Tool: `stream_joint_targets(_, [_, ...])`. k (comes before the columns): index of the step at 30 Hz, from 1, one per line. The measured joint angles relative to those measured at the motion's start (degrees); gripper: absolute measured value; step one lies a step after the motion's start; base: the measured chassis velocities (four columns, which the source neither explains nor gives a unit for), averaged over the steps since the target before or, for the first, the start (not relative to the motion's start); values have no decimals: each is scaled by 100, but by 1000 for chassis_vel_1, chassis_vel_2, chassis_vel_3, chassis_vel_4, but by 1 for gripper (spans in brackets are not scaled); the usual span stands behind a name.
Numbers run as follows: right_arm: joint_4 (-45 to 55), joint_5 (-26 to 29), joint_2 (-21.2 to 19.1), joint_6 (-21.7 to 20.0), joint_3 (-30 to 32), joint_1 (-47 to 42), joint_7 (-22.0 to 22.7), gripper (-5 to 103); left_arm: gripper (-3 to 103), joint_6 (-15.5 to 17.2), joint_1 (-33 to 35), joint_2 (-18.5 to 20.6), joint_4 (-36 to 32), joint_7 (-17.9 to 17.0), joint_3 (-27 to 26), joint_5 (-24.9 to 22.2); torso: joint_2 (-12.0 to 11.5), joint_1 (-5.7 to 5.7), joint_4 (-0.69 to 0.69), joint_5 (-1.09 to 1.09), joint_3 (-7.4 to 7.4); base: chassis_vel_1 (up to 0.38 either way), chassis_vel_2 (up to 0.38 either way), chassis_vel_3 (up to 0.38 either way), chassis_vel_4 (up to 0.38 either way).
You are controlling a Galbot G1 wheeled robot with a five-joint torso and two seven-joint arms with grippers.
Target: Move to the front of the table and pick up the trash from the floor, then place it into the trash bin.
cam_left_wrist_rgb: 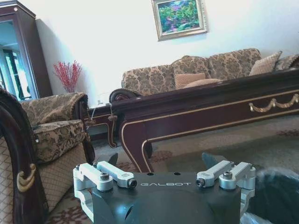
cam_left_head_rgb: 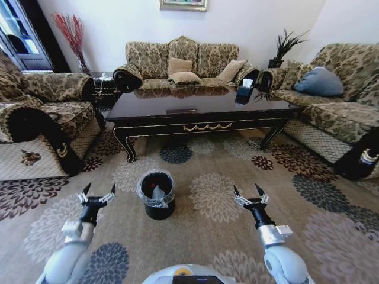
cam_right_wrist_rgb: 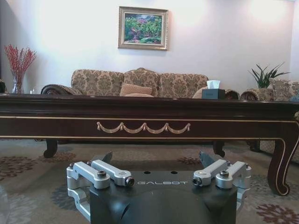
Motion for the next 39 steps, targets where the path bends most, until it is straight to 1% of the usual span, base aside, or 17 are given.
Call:
stream_joint_targets(3, [-21,-8,12,0,-8,-16,-39,100,100,-144,209,-140,-60,75,42,112,0,0,0,0,0,0,0,0,0])
stream_joint_targets(10, [-10,-19,-9,2,-6,-53,-102,100,100,-326,395,-262,-190,229,64,124,0,0,-1,0,0,0,0,0,0])
stream_joint_targets(16, [-37,-23,-100,5,18,-66,-154,100,100,-455,542,-354,-165,275,146,192,0,0,0,-1,1,0,0,0,0])
stream_joint_targets(39, [-43,-39,-114,11,23,-66,-158,100,100,-452,536,-347,-138,232,164,175,0,0,0,-1,1,0,0,0,0])
